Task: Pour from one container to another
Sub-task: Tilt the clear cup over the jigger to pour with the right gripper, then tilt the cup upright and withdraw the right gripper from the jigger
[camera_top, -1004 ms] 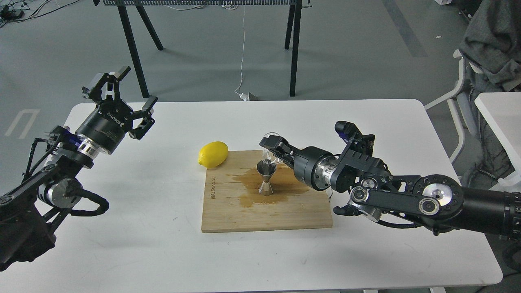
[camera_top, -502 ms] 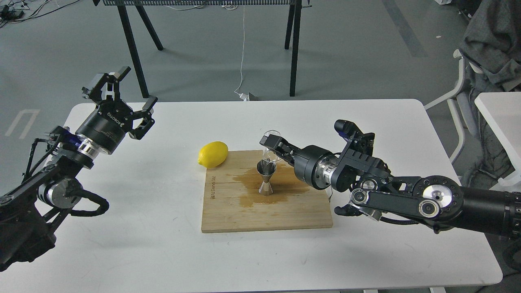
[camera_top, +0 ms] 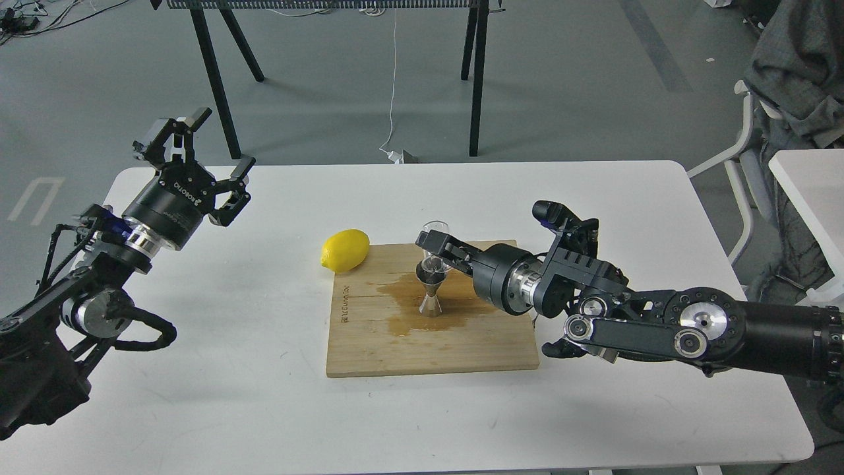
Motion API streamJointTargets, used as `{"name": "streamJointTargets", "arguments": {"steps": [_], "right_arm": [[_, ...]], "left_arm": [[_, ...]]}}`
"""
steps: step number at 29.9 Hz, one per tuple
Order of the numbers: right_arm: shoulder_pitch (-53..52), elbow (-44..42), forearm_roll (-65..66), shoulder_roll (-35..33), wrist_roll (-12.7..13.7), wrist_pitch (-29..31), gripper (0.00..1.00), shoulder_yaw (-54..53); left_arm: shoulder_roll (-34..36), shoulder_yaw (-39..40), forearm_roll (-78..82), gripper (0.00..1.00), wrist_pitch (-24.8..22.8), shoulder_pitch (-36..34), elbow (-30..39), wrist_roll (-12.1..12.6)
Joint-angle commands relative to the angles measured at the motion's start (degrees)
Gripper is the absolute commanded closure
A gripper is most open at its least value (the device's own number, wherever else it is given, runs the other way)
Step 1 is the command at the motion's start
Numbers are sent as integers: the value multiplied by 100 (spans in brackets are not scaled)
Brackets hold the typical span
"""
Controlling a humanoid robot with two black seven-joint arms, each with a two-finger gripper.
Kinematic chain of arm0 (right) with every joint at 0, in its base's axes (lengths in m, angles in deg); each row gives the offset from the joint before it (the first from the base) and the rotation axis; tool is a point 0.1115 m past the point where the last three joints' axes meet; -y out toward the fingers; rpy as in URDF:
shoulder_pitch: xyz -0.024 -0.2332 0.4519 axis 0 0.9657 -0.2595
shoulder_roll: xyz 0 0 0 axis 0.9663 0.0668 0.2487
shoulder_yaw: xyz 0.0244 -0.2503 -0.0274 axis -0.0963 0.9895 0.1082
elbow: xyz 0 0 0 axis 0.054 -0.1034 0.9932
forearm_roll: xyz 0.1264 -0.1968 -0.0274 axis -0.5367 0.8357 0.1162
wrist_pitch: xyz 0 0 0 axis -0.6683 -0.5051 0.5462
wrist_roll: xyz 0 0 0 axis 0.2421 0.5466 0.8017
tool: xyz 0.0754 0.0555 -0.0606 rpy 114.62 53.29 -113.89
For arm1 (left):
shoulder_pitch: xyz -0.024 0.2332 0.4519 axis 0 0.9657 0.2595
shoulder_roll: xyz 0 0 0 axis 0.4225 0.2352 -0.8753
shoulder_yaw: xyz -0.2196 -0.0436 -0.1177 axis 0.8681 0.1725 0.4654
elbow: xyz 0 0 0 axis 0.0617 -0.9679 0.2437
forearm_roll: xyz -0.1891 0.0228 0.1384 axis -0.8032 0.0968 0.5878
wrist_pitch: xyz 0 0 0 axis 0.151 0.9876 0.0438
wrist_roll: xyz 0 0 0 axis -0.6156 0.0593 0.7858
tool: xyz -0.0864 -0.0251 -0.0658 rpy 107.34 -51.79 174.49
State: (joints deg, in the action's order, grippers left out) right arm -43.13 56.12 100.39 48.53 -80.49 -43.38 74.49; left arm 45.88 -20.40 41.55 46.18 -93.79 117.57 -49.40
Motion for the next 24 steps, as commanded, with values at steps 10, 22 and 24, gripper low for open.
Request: {"name": "streamJointTargets", "arguments": {"steps": [10,22,24], "right_arm": [[189,-13,-452,-52,9,-44,52,-579],[1357,22,-1945,-184,88,18,52,-2370],[1717,40,-2392,-184,105,114,52,-2914]], "left_arm": [[9,-9,8,5,0,4,0,0],[18,-18,8,5,0,13,0,0],[18,-18,-1,5,0,13,0,0]]}}
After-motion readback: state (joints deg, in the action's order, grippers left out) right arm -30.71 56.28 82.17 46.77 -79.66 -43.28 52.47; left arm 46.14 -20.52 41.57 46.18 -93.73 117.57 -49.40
